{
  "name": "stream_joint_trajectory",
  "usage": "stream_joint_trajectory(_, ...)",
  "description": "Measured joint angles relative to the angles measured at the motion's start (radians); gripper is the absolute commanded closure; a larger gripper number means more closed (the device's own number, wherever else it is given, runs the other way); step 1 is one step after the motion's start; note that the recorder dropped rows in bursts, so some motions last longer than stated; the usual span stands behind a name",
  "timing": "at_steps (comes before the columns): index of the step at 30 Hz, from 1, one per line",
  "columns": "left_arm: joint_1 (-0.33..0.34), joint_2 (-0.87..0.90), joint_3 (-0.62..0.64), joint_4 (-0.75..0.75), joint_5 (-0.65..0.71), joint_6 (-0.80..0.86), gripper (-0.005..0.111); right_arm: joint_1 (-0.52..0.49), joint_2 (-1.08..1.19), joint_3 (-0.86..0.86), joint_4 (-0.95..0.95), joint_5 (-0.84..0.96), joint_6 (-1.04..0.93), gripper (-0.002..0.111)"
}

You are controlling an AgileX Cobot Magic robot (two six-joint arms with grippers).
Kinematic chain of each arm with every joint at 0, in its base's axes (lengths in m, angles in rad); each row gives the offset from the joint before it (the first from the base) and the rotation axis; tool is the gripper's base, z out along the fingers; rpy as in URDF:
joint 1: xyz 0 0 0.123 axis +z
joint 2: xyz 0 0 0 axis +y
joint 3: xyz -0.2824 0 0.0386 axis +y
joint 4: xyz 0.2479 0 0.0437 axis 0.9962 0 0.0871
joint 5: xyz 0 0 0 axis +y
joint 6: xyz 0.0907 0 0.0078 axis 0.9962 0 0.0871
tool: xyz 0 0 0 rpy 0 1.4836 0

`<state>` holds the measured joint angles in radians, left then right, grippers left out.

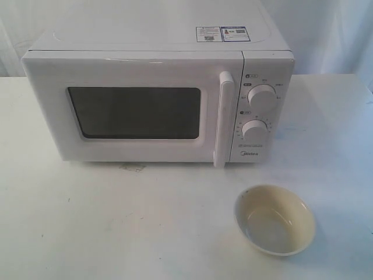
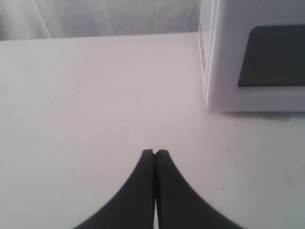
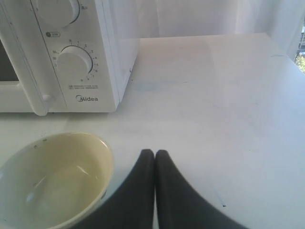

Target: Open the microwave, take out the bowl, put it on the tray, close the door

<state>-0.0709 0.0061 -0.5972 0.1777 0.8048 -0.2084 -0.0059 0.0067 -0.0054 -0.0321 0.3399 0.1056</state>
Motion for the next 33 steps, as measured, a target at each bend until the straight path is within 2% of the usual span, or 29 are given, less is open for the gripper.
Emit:
stream_joint_trajectory(7,0.0,0.002,0.313,-0.091,-0.51,-0.011,0.107,0.0,0.0,0.0,0.0,0.0,0.0,0.108)
stream_joint_trajectory(11,0.0,0.002,0.434,-0.107,-0.637,-0.01,0.107,0.0,0.0,0.0,0.0,0.0,0.0,0.108)
stream_joint_trajectory(16,0.0,0.002,0.492,-0.107,-0.662,0.095,0.107,0.0,0.0,0.0,0.0,0.0,0.0,0.108)
stream_joint_trajectory(20,0.034,0.0,0.533,-0.107,-0.671,0.166,0.107,0.0,0.0,0.0,0.0,0.0,0.0,0.108)
stream_joint_trajectory(24,0.078,-0.002,0.587,-0.107,-0.672,0.179,0.107,0.0,0.0,0.0,0.0,0.0,0.0,0.108)
stream_joint_trajectory(33,0.117,-0.002,0.592,-0.129,-0.6,0.185,0.107,0.0,0.0,0.0,0.0,0.002,0.0,0.108)
